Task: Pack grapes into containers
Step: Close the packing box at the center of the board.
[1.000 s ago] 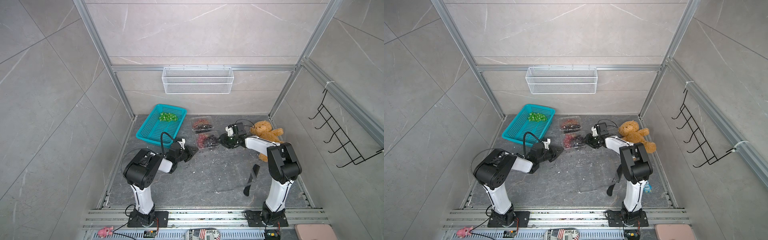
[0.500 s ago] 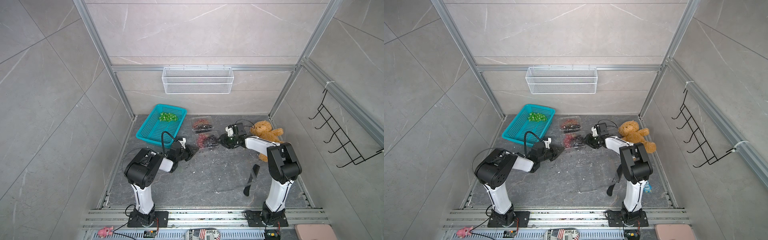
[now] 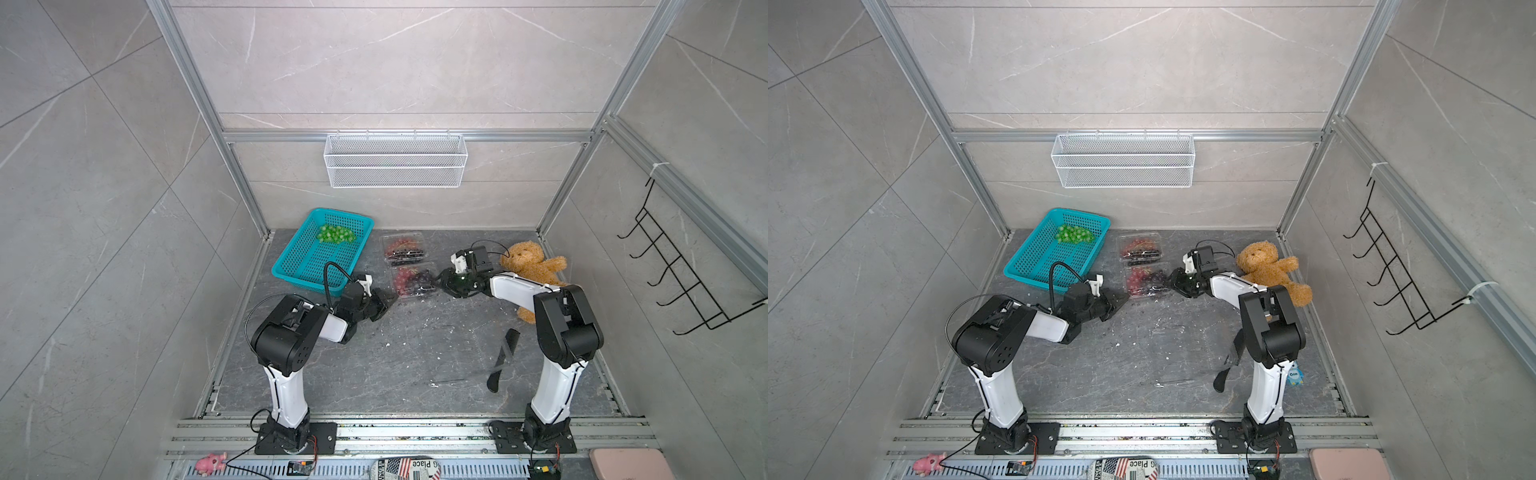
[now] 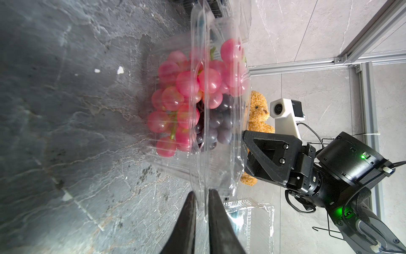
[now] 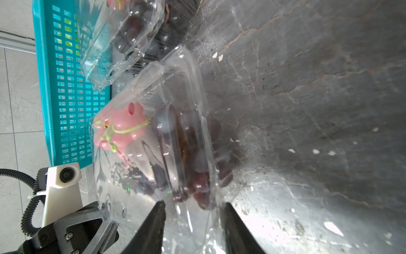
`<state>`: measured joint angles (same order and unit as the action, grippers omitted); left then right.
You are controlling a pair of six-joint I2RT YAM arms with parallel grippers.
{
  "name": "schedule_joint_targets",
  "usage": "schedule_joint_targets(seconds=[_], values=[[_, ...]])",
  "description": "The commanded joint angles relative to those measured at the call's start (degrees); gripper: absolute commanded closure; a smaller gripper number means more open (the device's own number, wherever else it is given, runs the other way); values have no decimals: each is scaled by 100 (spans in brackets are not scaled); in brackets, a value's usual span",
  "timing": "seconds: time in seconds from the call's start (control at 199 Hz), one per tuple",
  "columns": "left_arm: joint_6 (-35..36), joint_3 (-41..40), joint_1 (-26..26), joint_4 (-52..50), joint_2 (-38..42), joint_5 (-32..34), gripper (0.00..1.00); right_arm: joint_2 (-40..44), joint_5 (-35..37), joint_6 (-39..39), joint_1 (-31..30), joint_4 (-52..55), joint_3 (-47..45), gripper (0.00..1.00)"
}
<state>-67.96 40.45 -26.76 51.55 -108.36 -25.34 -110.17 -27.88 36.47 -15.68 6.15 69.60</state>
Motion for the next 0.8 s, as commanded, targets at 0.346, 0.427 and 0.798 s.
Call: schedule_joint_targets(seconds=[0.346, 0.427, 0.798], values=[[176, 186, -21, -403, -45, 172, 100, -68, -5, 78, -27, 123, -158, 56], [225, 199, -22, -597, -4, 205, 98, -71, -14, 83, -26, 117, -171, 56], [1150, 573, 52, -2756, 935, 558, 54, 31, -62, 226, -31, 16, -213, 57]])
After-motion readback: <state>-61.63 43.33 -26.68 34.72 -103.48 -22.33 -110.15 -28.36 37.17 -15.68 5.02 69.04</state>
